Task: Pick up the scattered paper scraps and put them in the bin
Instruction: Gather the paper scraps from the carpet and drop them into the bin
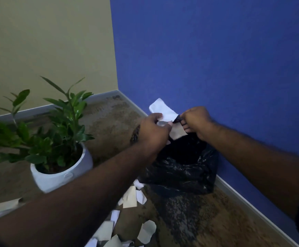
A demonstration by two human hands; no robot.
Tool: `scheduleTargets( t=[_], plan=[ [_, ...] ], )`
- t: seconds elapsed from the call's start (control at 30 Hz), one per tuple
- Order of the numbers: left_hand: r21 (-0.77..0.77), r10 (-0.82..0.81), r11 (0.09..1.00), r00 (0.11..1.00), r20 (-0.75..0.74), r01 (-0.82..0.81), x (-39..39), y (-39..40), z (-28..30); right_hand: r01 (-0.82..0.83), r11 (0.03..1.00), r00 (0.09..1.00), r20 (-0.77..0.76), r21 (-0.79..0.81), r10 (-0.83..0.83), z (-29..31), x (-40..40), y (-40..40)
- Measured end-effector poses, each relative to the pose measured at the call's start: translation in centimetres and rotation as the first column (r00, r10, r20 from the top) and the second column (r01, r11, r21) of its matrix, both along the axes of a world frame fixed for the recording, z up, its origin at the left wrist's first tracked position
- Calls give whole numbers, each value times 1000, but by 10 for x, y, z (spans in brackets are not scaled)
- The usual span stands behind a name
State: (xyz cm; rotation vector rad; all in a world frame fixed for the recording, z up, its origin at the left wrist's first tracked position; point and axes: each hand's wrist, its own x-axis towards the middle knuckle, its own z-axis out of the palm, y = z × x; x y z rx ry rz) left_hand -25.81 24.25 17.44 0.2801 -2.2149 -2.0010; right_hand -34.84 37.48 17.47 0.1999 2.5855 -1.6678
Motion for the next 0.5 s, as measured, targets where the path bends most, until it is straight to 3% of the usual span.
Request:
scheduleTargets(
  t=[0.1, 0.3, 0.5],
  plan=[
    [71, -88, 994, 990, 110, 80, -11, 6, -10, 77, 993, 997, -15, 85, -76, -5, -3, 4],
    [157, -132, 979, 991, -6, 131, 10, -23, -1, 117, 982, 992, -59, 150, -109, -22, 2, -8],
    [-146, -159, 976, 986, 40, 164, 60, -88, -3, 17, 996, 990, -139, 90, -4, -19, 17, -38]
  ],
)
